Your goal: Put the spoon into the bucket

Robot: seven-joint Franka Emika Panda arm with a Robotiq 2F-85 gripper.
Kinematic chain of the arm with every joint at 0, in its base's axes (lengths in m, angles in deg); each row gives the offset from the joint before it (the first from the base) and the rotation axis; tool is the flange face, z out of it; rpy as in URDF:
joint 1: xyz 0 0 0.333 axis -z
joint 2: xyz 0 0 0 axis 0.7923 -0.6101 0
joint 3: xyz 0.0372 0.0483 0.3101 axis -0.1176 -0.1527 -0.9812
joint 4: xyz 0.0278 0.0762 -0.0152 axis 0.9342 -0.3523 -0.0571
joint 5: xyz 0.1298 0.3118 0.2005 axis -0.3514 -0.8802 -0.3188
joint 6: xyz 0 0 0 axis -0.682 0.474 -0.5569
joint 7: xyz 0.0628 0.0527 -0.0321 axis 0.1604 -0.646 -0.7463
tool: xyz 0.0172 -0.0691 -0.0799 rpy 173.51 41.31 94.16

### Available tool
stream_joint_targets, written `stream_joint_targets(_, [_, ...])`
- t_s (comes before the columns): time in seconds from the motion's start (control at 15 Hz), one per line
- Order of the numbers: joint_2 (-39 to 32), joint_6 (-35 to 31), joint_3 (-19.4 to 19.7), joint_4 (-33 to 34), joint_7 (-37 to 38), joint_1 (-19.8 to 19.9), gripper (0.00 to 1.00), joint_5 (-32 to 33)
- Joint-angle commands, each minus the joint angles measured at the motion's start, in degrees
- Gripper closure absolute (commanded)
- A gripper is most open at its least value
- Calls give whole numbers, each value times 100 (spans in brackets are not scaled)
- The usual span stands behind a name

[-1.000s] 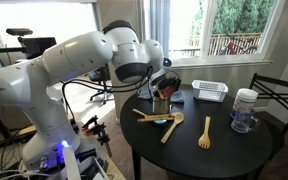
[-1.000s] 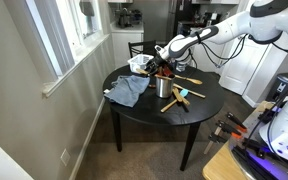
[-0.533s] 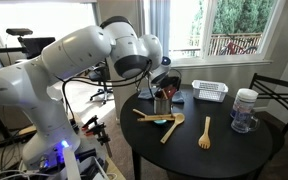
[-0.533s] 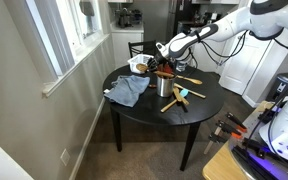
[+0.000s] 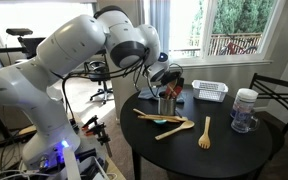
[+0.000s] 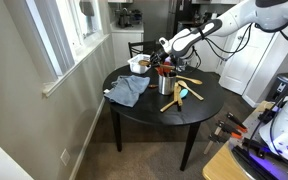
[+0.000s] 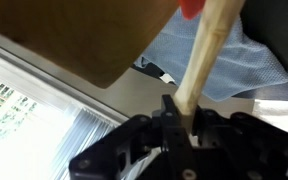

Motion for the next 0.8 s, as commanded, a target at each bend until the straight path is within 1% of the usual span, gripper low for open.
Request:
stream_joint_targets(0.0, [277,-249,-133,-483,-34,277,91,-50])
stream_joint_targets(0.27, [75,-413,-622,-844,-34,864,91,-8])
stream_joint_targets(0.4, [-18,-533,-908,-1113,-29,1275,91,62])
stream_joint_targets(0.47, [-113,-595,-1107,-1285,-22,1569,91,107])
stream_joint_targets(0.53, [-198,-632,-1234,-1390,-3,1772,91,143])
stream_joint_targets(0.67, [-574,-758,-1604,-1644,-22,2322,91,238])
stream_joint_targets(0.73, [-859,-926,-1776,-1778,-119,2609,91,380])
